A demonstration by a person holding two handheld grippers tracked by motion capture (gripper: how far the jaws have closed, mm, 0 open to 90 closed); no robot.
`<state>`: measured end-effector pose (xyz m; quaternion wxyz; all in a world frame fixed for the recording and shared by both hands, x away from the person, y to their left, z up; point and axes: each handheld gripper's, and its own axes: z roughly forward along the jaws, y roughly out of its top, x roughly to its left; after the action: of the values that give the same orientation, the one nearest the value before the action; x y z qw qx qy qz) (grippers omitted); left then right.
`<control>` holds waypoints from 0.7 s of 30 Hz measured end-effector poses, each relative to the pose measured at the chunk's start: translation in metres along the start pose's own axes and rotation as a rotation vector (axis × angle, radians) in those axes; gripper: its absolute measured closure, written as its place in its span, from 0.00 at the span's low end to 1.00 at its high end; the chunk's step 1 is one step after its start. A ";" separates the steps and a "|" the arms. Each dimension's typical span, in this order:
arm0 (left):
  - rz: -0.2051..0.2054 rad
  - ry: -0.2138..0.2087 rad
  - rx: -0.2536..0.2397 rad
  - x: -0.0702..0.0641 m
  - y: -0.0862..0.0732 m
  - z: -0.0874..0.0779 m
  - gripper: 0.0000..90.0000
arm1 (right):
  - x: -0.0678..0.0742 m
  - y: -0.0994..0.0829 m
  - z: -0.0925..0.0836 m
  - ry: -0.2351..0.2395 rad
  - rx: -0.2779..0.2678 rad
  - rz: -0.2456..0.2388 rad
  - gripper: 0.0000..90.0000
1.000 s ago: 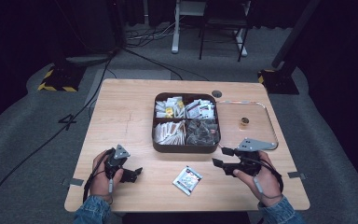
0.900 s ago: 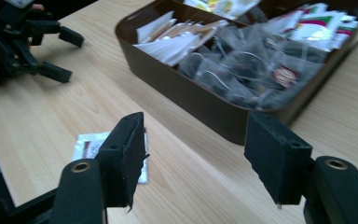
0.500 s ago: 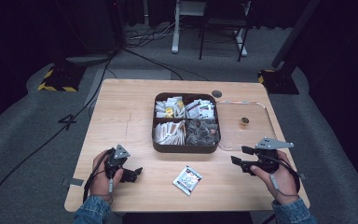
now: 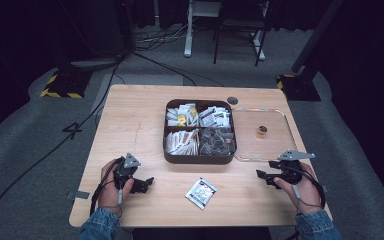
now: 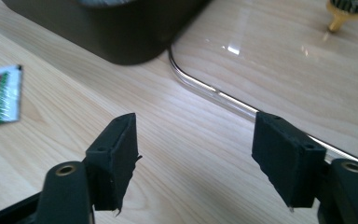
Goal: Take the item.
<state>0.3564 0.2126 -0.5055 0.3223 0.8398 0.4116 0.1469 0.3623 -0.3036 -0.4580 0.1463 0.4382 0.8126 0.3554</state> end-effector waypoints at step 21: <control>-0.003 0.001 0.001 0.001 0.005 0.004 0.00 | -0.013 -0.033 0.018 -0.038 0.010 0.026 0.30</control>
<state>0.3622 0.2096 -0.5054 0.3220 0.8391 0.4132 0.1465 0.3595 -0.3177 -0.4943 0.1547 0.4561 0.8057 0.3448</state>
